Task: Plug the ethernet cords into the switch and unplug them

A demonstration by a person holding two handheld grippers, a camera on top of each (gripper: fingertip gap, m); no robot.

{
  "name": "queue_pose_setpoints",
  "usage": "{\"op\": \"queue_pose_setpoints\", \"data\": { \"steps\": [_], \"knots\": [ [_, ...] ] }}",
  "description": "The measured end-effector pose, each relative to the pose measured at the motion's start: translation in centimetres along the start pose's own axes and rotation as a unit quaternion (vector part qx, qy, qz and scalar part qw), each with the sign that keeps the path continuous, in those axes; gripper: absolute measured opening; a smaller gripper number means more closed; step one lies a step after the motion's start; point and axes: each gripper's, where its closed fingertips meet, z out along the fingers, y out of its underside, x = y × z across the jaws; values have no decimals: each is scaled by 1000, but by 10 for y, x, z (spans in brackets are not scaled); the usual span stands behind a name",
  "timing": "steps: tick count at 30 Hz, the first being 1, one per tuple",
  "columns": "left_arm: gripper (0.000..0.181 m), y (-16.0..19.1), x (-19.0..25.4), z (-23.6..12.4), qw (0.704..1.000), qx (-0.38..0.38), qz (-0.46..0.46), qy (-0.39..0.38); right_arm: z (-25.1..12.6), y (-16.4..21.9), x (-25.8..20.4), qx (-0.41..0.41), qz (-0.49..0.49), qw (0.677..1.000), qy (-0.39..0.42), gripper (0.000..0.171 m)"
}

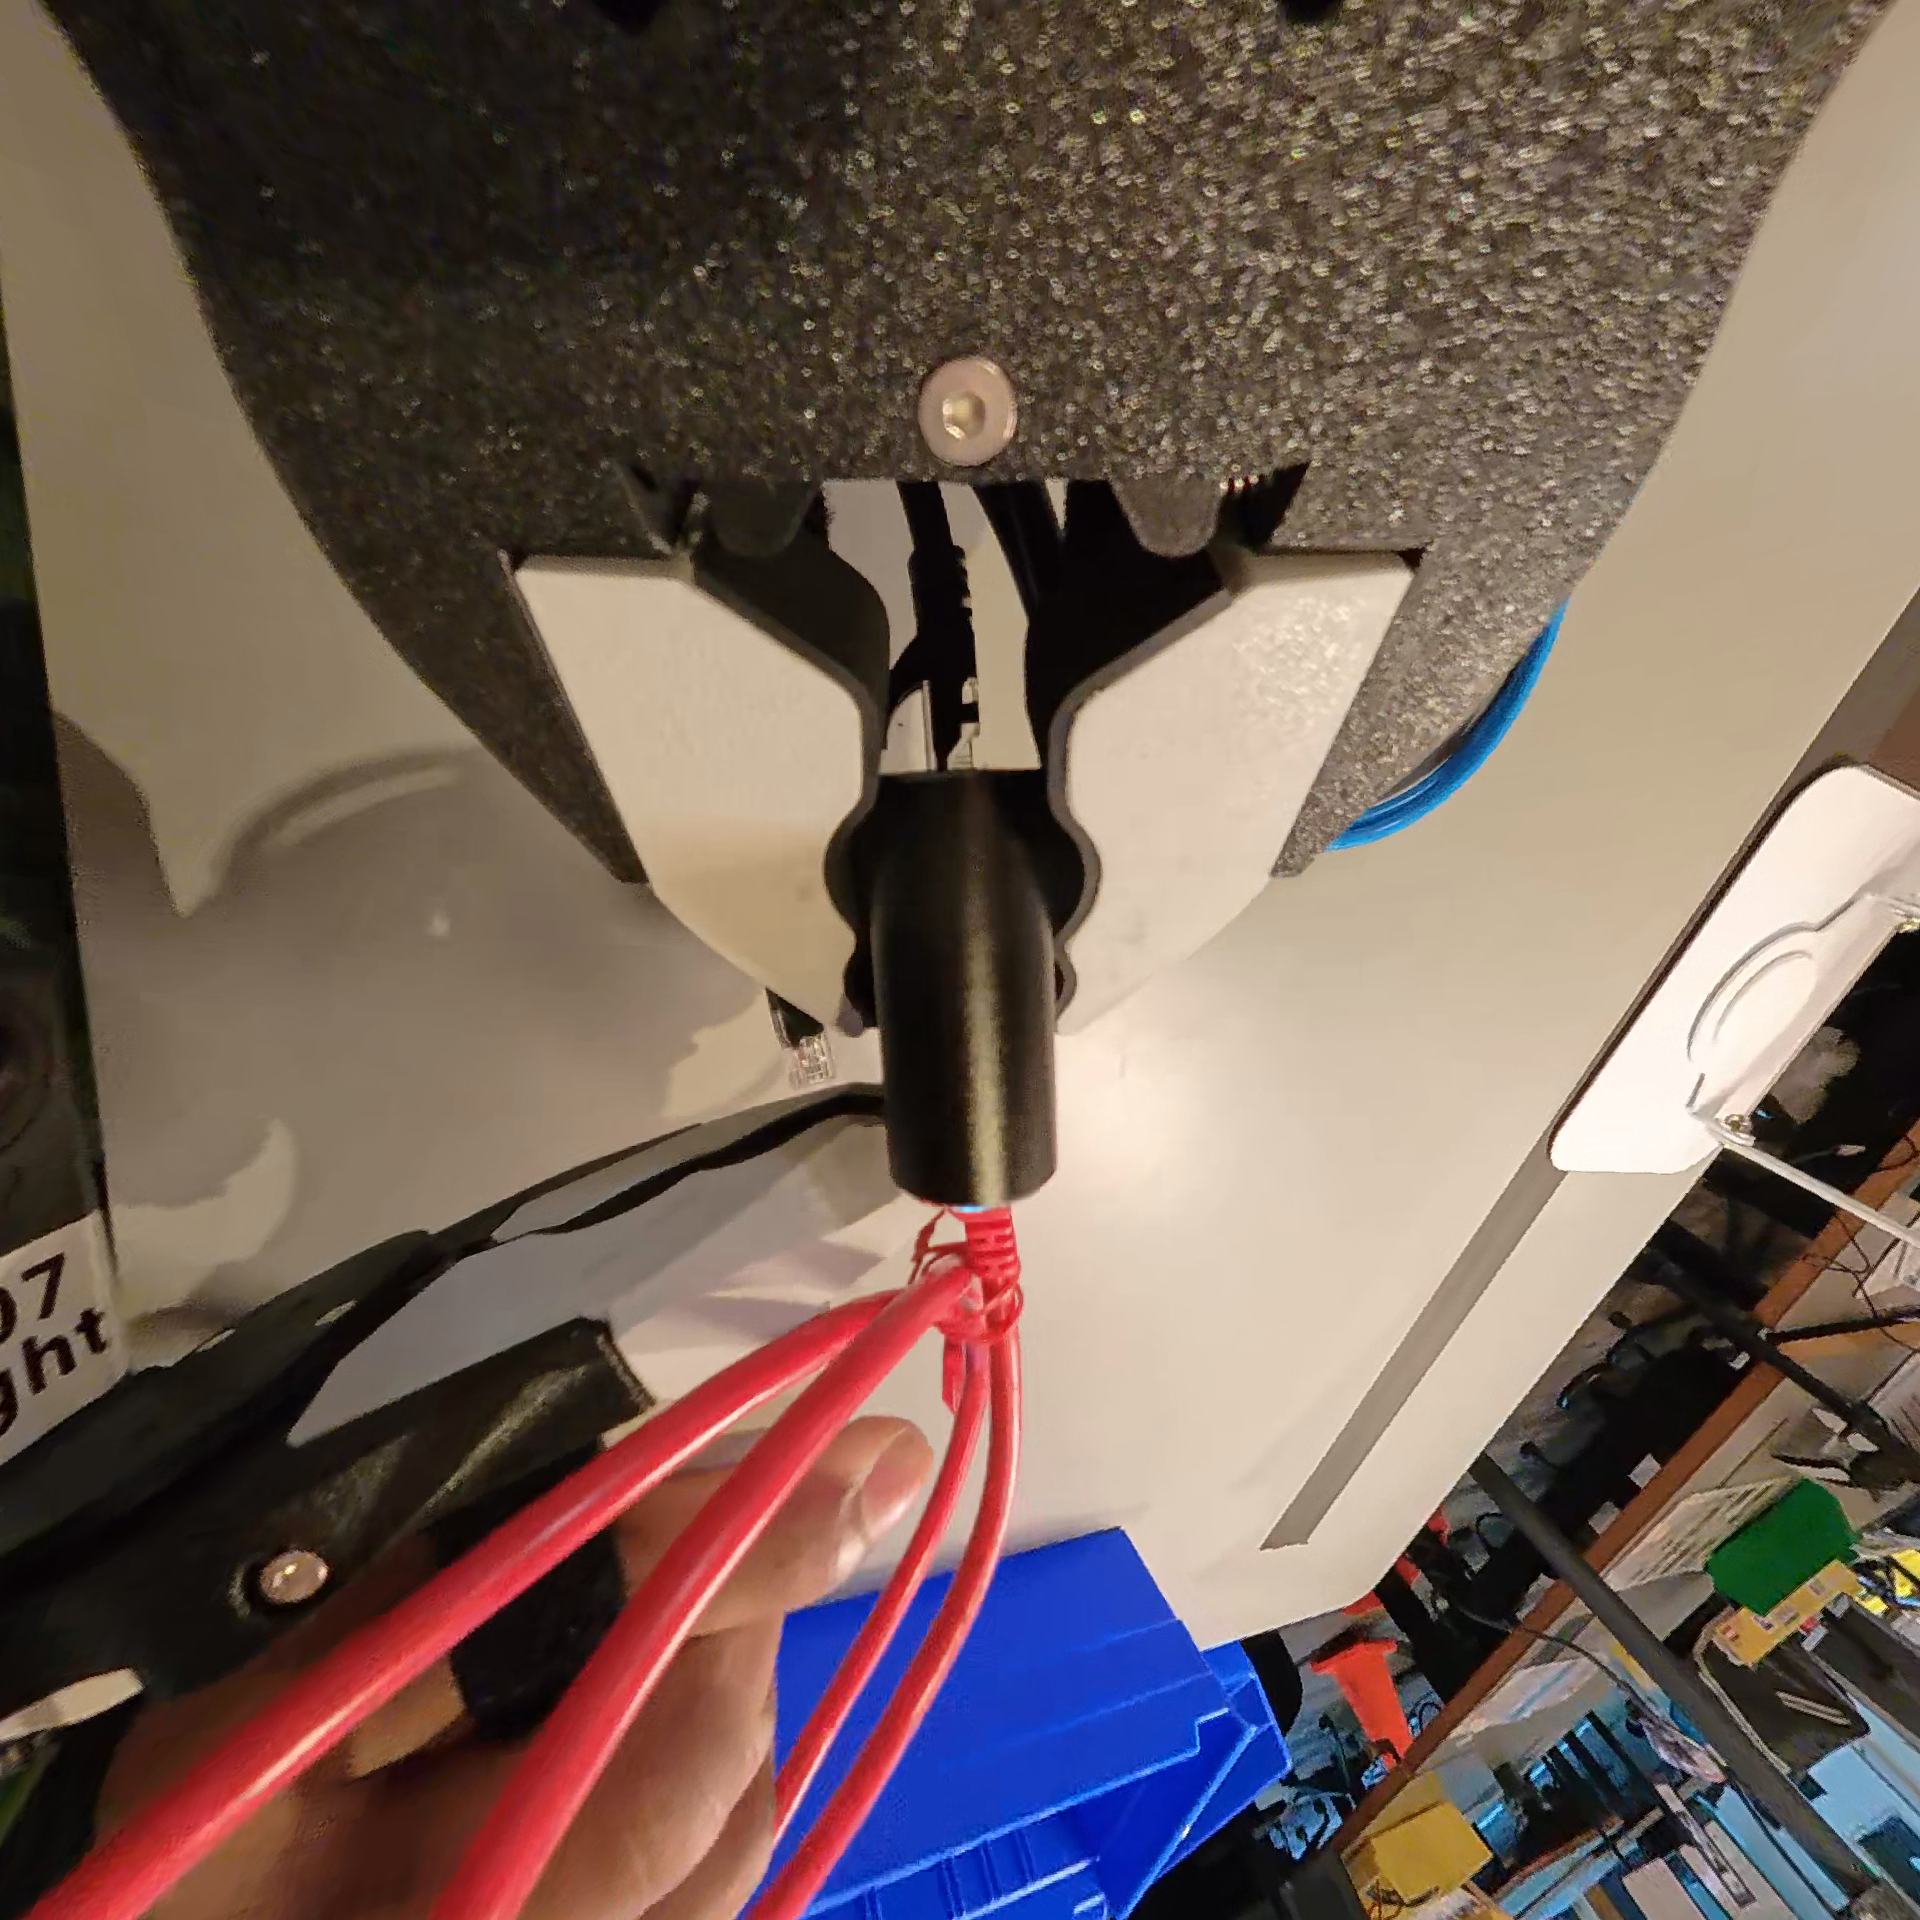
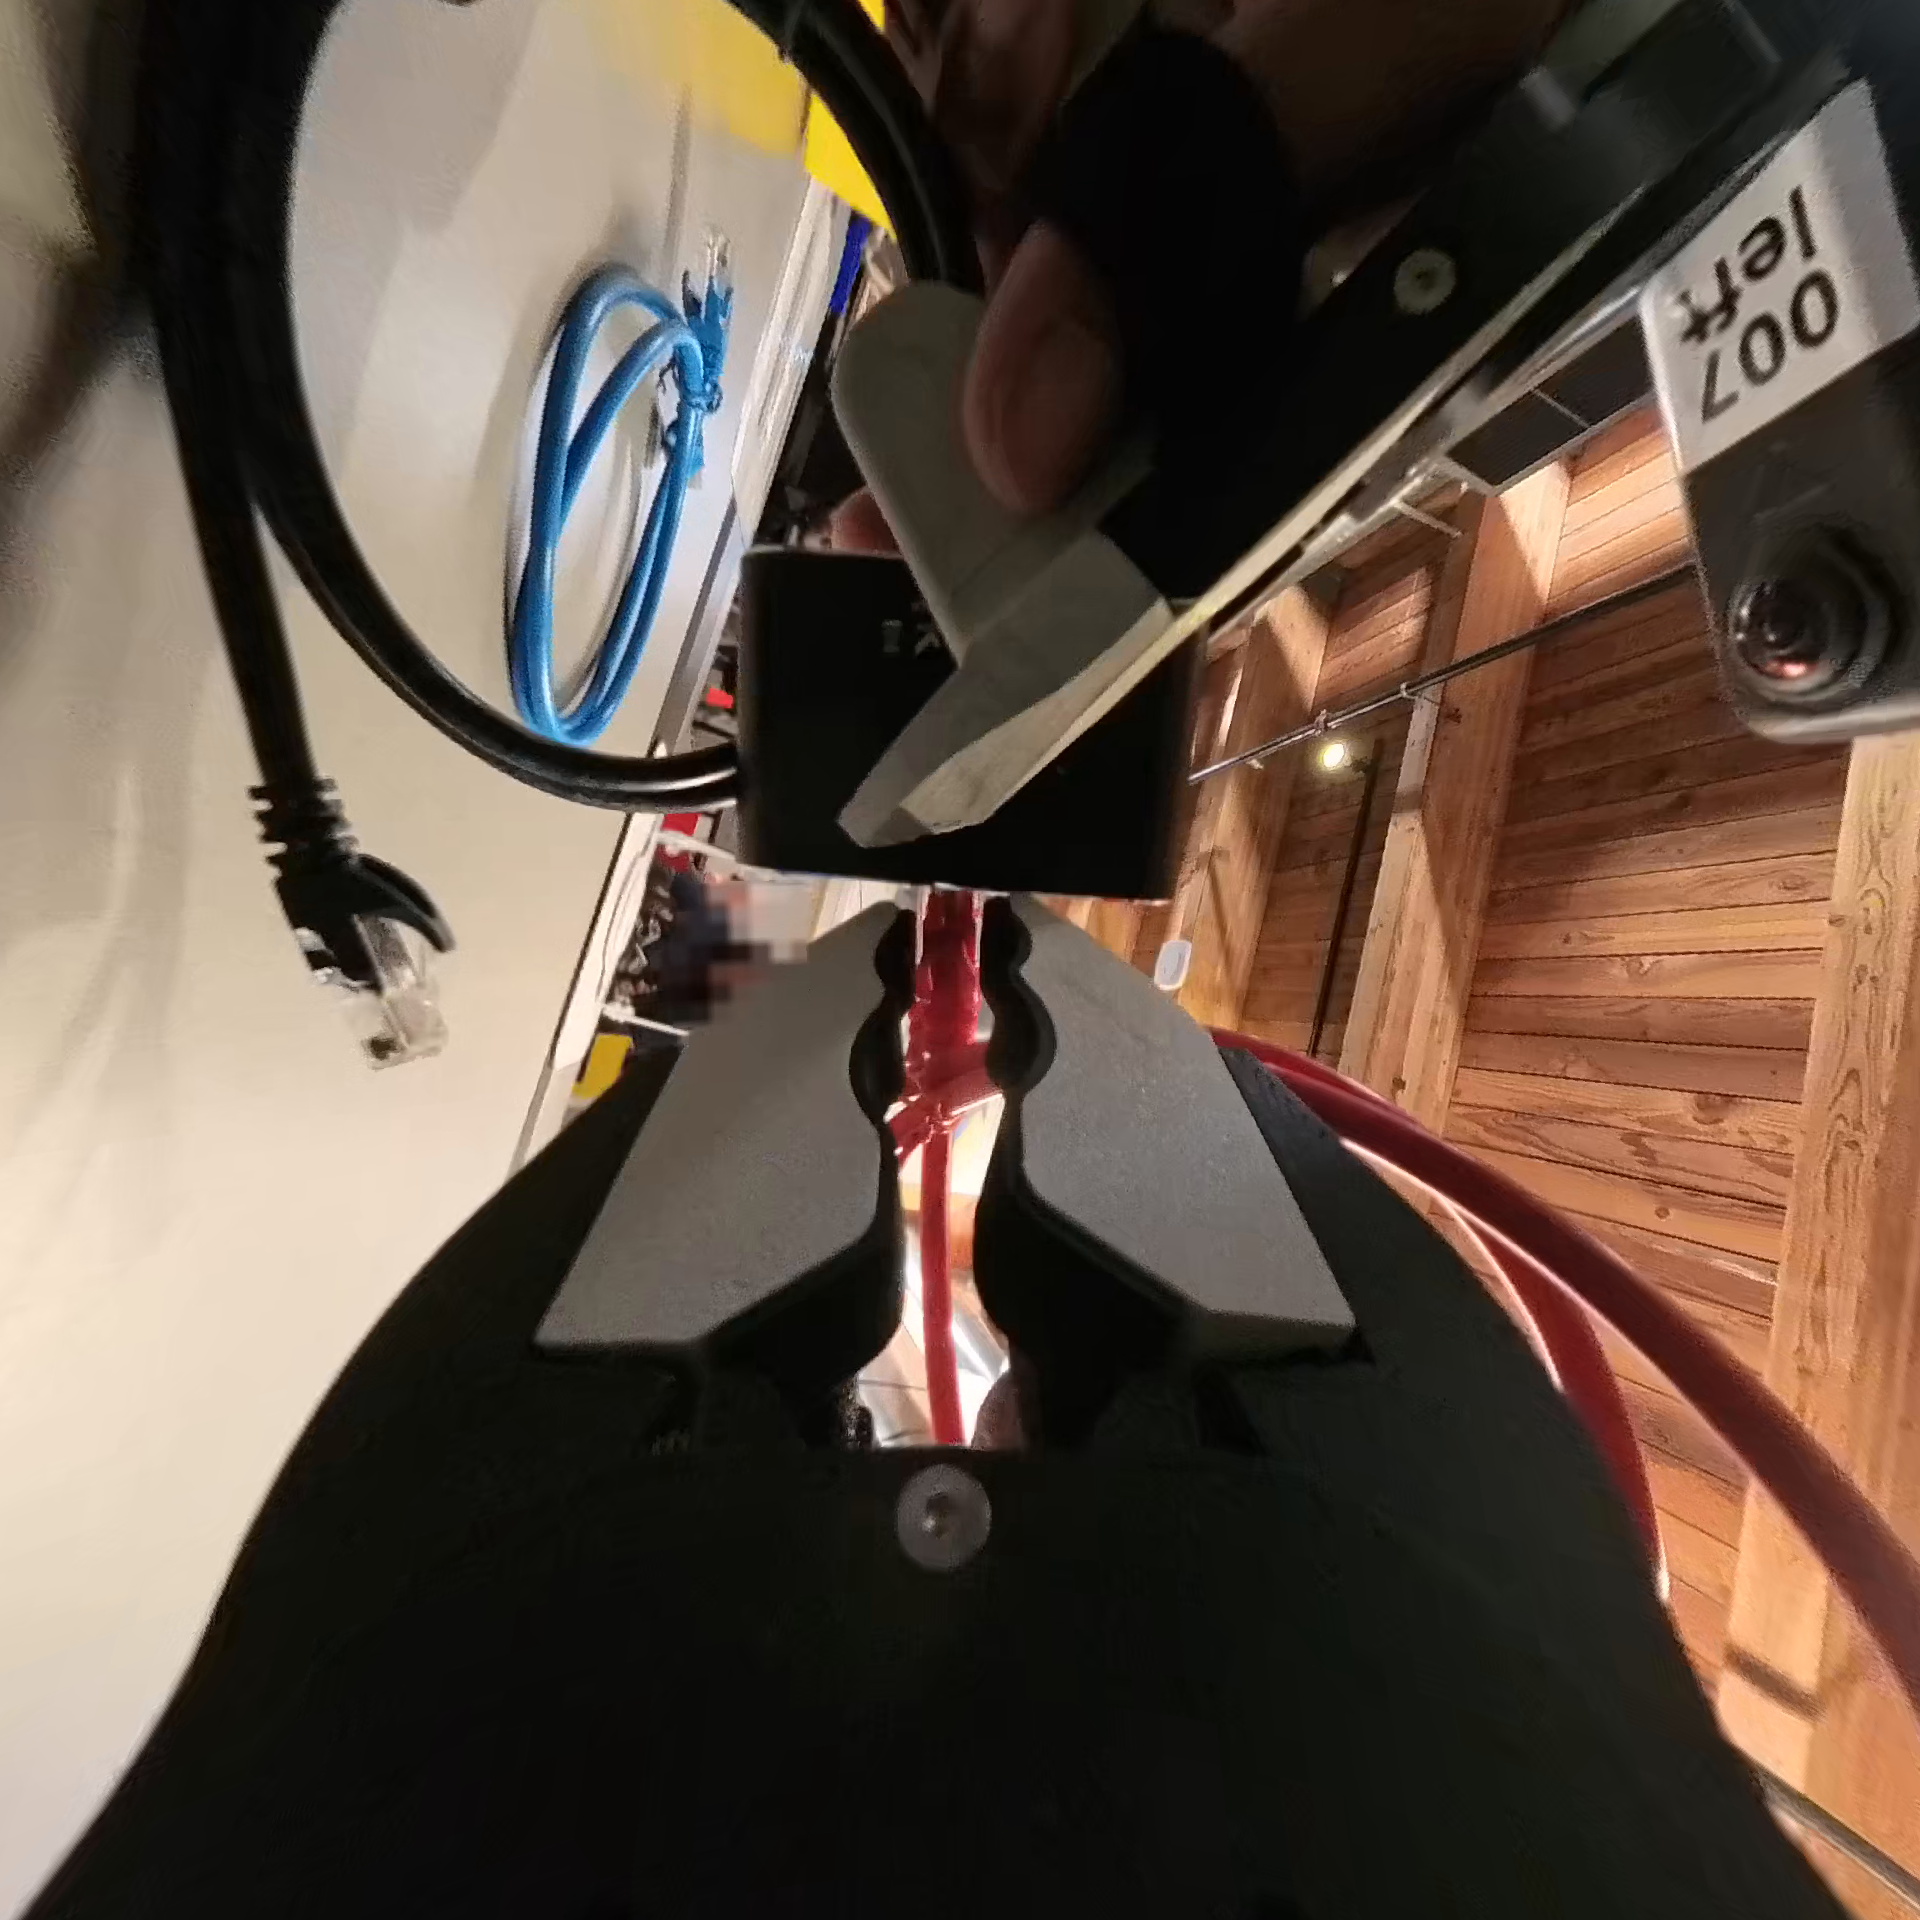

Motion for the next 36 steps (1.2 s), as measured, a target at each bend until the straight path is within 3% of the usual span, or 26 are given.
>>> {"op": "queue_pose_setpoints", "data": {
  "steps": [7, 11, 16, 21, 24, 28, 31, 33, 36],
  "knots": [
    [28, 3, -15, -4, 998, 30, -46, -32, -7, -13, 2, 19, 49, 998, 39, 13],
    [28, 0, -16, -11, 997, 62, -49, -25, -17, 0, -13, -20, 147, 989, -9, 18],
    [28, -11, -11, -15, 994, 98, -3, -38, -31, 42, -7, -44, 337, 940, -13, 28],
    [28, -25, -7, -18, 987, 141, 45, -67, -33, 47, 15, 6, 435, 901, 7, 34],
    [28, -32, -8, -23, 978, 164, 78, -101, -26, 39, 6, 57, 563, 822, -71, 47],
    [28, -43, -9, -27, 962, 180, 137, -156, -29, 43, 15, 143, 733, 651, -136, 55],
    [28, -44, -11, -24, 947, 164, 186, -203, -32, 46, 23, 197, 809, 527, -170, 60],
    [28, -42, -13, -22, 932, 138, 235, -239, -34, 44, 25, 219, 829, 480, -187, 60],
    [28, -40, -10, -18, 922, 123, 267, -254, -32, 38, 26, 228, 835, 463, -190, 57]
  ]
}}
